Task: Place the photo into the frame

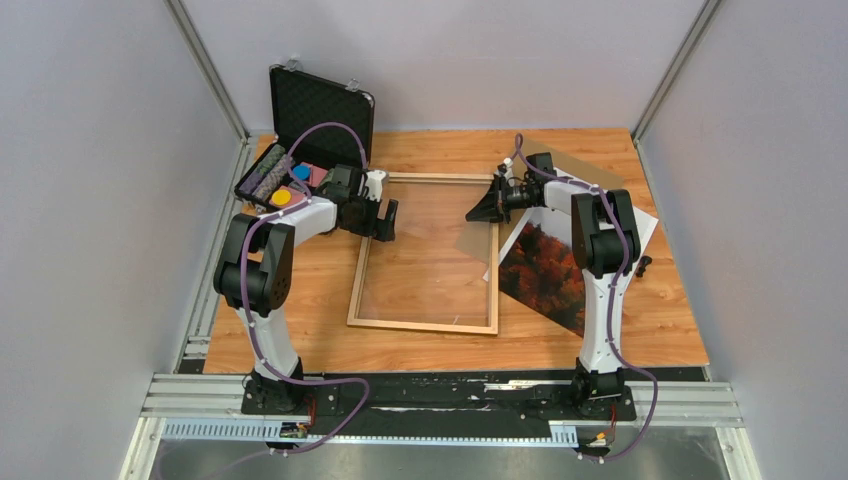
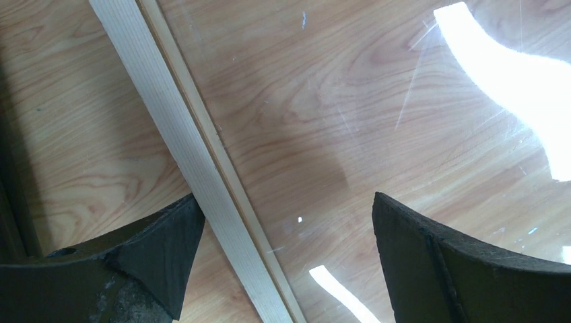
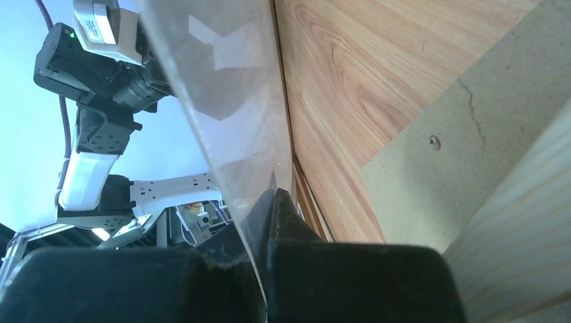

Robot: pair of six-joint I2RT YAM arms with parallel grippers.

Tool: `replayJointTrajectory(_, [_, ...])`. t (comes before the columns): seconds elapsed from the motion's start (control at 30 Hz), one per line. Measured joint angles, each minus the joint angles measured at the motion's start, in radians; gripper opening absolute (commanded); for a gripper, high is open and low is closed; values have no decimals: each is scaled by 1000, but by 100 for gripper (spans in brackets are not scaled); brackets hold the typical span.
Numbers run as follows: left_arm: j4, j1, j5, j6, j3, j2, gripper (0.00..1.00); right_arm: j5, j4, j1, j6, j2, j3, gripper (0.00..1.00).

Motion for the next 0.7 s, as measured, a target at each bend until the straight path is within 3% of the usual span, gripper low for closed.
replayJointTrajectory(0.4, [6,0,1,0,-4,-3,100,0,16,-1,11,0,-8,0])
replayJointTrajectory(0.7, [6,0,1,0,-4,-3,100,-21,169,-3,80,-4,-69,0])
